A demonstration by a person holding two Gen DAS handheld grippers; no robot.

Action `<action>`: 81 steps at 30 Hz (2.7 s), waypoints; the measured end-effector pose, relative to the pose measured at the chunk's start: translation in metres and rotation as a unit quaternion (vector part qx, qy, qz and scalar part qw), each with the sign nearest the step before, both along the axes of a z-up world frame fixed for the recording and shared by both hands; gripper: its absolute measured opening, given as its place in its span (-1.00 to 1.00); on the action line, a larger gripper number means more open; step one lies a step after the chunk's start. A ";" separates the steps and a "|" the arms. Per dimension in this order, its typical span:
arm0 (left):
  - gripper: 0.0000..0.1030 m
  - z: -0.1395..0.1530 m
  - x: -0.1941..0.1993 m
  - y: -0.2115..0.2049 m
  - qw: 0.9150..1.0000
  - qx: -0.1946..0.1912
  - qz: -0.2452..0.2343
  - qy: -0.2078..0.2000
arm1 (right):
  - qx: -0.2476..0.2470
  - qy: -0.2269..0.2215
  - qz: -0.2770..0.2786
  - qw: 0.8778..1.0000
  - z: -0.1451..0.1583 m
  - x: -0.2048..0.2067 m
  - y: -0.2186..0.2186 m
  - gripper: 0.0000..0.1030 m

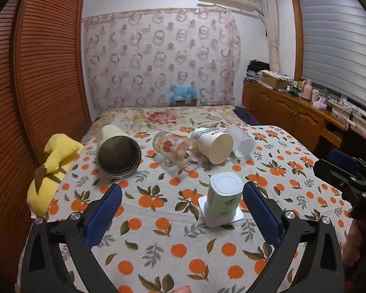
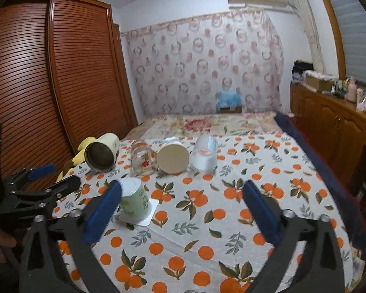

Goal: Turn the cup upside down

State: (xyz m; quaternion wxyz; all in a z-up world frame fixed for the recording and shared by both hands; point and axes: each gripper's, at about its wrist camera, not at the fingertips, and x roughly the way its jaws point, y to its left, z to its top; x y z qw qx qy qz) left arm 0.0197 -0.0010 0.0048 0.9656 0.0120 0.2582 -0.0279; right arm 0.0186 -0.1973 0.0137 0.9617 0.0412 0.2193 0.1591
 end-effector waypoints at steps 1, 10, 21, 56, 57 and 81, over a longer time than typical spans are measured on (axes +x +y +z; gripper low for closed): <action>0.85 0.001 -0.002 0.001 1.000 -0.001 0.002 -0.001 | -0.003 -0.002 -0.002 1.000 0.000 -0.001 0.000 0.96; 0.85 0.000 -0.003 0.002 1.000 0.003 0.013 0.000 | -0.003 -0.003 -0.009 1.000 -0.002 -0.002 -0.004 0.96; 0.85 0.000 -0.003 0.003 1.000 -0.002 0.011 0.000 | -0.006 -0.005 -0.011 1.000 -0.003 -0.004 -0.003 0.96; 0.85 0.001 -0.004 -0.001 1.000 -0.001 0.012 -0.003 | -0.007 -0.008 -0.011 1.000 -0.004 -0.006 -0.004 0.96; 0.85 0.000 -0.005 0.000 1.000 -0.002 0.012 -0.003 | -0.007 -0.008 -0.011 1.000 -0.005 -0.007 -0.005 0.96; 0.85 0.004 -0.004 -0.007 1.000 -0.002 0.011 -0.005 | -0.007 -0.008 -0.011 1.000 -0.005 -0.007 -0.005 0.96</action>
